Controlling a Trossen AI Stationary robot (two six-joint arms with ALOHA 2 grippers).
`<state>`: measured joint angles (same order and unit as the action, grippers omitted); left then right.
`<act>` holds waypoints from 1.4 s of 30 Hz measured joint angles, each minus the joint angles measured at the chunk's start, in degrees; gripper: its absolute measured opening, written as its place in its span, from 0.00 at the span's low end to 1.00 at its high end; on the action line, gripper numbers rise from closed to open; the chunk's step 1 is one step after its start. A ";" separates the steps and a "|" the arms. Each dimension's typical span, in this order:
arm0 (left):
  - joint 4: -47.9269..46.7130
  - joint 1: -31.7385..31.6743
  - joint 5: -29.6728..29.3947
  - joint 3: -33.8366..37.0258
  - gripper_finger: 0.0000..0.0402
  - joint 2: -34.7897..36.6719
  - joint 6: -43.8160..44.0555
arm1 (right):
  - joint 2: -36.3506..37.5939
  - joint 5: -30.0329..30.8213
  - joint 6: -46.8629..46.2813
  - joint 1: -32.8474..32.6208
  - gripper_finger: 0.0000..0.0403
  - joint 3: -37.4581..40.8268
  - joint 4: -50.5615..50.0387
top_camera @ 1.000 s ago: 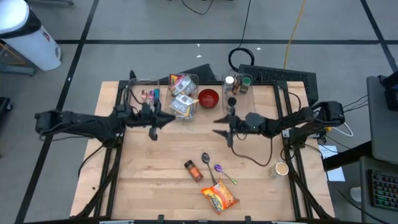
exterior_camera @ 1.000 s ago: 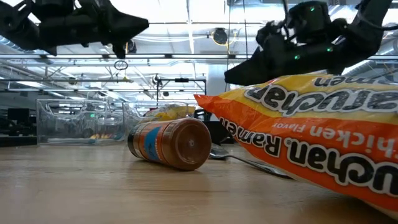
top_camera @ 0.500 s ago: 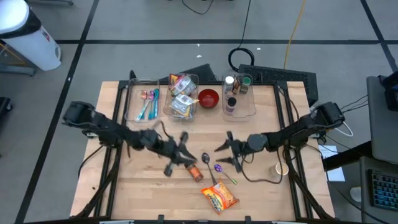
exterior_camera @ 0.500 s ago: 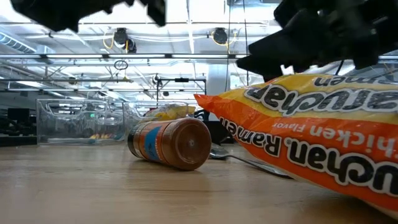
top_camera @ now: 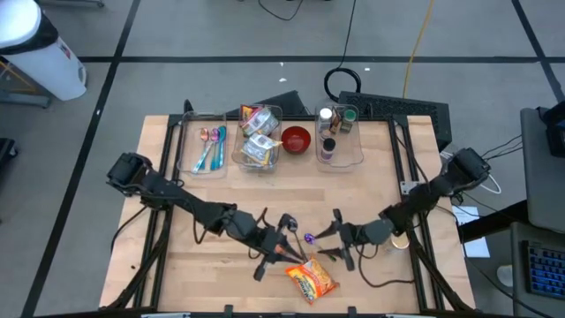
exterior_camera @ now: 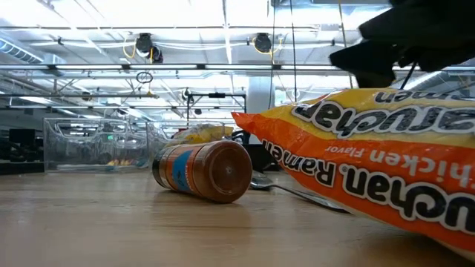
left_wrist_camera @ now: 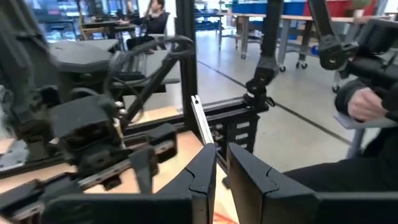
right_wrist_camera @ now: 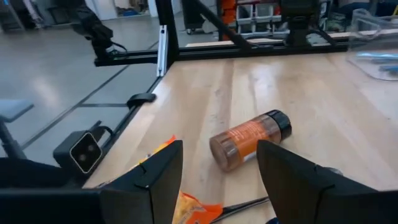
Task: Pick & Place Food Item
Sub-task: Put the gold seasoning bottle into the right transparent bin
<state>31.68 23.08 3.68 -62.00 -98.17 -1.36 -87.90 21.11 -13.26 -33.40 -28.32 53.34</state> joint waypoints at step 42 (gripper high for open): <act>-10.59 -4.84 -12.57 -0.58 0.67 0.07 13.30 | 15.26 4.78 10.10 -4.34 0.49 -0.80 -8.34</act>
<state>21.09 18.24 -8.88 -62.59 -98.10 11.94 -72.64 25.89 -3.16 -37.74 -29.11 45.00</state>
